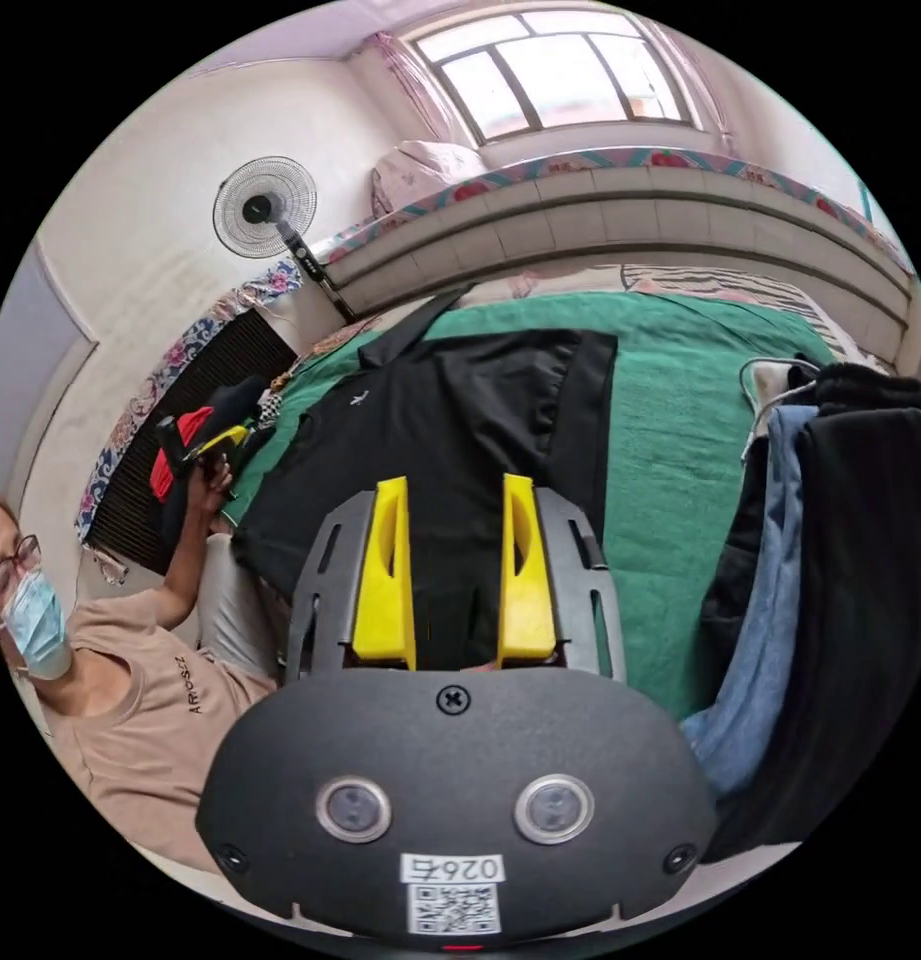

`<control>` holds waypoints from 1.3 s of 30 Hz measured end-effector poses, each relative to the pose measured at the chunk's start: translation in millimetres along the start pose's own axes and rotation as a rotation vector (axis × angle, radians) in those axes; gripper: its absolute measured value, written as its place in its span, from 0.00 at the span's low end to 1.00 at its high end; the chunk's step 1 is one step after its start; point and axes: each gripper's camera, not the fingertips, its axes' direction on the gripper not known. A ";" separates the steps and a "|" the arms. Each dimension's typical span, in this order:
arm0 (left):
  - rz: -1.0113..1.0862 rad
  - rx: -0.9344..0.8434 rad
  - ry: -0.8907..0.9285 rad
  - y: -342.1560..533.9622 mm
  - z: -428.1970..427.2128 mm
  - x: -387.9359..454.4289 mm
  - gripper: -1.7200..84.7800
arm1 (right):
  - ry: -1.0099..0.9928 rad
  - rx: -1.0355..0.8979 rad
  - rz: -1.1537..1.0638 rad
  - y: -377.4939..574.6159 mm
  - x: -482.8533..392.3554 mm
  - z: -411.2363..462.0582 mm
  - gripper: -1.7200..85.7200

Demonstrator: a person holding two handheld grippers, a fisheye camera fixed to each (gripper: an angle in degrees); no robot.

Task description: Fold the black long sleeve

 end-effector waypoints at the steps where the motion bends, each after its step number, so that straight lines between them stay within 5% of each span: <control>1: 0.033 -0.027 0.040 -3.1 11.3 10.1 0.07 | 0.016 -0.011 0.011 8.4 -2.5 -8.1 0.14; 7: 0.115 -0.390 0.352 -7.9 96.6 53.4 0.20 | 0.020 -0.165 0.131 86.5 -0.3 -4.8 0.18; 10: 0.127 -0.589 0.294 13.3 139.7 72.1 0.20 | -0.039 -0.279 0.191 107.4 10.5 11.3 0.02; 13: 0.067 -0.712 0.296 28.8 175.4 73.8 0.17 | 0.109 -0.178 0.127 104.3 -19.0 -22.9 0.01; 20: 0.051 -0.558 0.279 -1.9 161.2 58.8 0.06 | 0.380 0.312 -0.140 100.8 -144.8 -137.5 0.00; 24: 0.072 -0.554 0.263 -13.8 161.8 52.3 0.05 | 0.349 0.430 -0.221 50.8 -181.5 -172.2 0.00; 30: -0.094 -0.466 0.289 -23.0 165.9 11.5 0.12 | 0.384 0.301 -0.141 -130.6 -165.6 -107.7 0.04; 32: -0.145 -0.505 0.310 -21.7 176.4 -2.6 0.16 | 0.422 0.069 -0.095 -198.8 -133.2 -39.5 0.08; 34: -0.141 -0.544 0.315 -20.9 184.3 -2.7 0.16 | 0.373 -0.064 -0.043 -226.8 -113.4 -2.0 0.09; 39: -0.082 -0.693 0.226 -17.7 211.9 15.6 0.11 | 0.268 -0.045 -0.064 -235.0 -105.5 32.5 0.08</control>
